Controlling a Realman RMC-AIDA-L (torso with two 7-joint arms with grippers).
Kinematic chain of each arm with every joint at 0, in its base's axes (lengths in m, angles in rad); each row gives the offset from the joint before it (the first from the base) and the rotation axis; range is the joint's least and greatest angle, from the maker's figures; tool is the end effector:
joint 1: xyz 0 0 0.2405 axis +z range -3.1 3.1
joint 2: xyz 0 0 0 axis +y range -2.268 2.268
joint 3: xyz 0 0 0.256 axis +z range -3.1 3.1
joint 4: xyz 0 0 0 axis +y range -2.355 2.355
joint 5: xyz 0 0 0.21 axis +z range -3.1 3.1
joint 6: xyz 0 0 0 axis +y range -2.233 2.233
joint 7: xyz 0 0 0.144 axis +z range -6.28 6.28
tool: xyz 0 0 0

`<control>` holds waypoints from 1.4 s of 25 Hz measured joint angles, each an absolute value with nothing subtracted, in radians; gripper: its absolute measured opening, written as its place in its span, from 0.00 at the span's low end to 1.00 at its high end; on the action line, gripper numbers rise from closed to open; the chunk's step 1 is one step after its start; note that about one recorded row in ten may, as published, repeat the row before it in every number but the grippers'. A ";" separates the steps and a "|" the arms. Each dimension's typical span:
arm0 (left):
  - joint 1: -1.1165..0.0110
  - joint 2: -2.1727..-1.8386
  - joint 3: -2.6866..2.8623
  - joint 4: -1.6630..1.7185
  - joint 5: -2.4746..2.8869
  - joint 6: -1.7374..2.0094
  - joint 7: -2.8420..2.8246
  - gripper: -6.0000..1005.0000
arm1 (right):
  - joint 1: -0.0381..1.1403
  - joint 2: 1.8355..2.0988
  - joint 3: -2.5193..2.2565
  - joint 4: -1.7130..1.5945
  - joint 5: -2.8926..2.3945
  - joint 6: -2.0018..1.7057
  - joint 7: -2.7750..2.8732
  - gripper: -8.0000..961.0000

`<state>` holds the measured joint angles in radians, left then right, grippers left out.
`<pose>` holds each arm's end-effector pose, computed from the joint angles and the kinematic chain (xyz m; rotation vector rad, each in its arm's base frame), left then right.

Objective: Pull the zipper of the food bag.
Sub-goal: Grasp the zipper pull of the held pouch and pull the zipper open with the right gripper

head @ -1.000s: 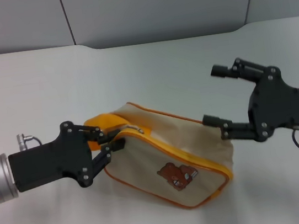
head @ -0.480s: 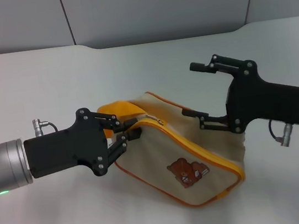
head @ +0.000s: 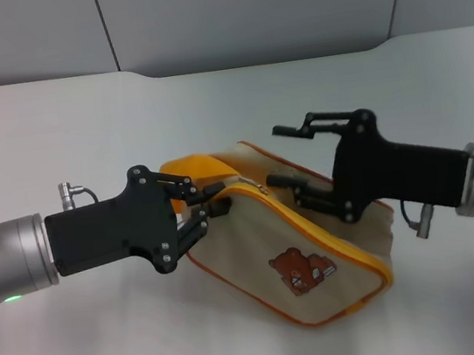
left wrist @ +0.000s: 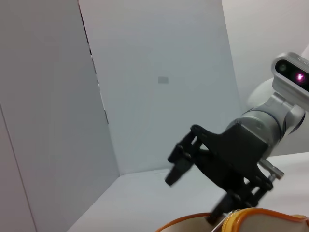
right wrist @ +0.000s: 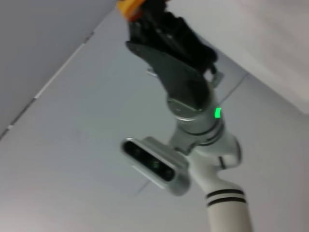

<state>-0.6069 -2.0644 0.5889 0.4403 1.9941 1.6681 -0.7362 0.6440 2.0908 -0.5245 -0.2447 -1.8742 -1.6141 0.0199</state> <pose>-0.2416 0.3205 -0.0184 -2.7169 0.1427 -0.8426 0.2238 0.3214 -0.0440 -2.3005 -0.7633 0.7866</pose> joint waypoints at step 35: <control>-0.607 -2.069 0.580 0.450 1.991 1.679 -0.737 0.09 | 0.668 2.092 -0.587 -0.161 -1.879 -1.560 -0.072 0.01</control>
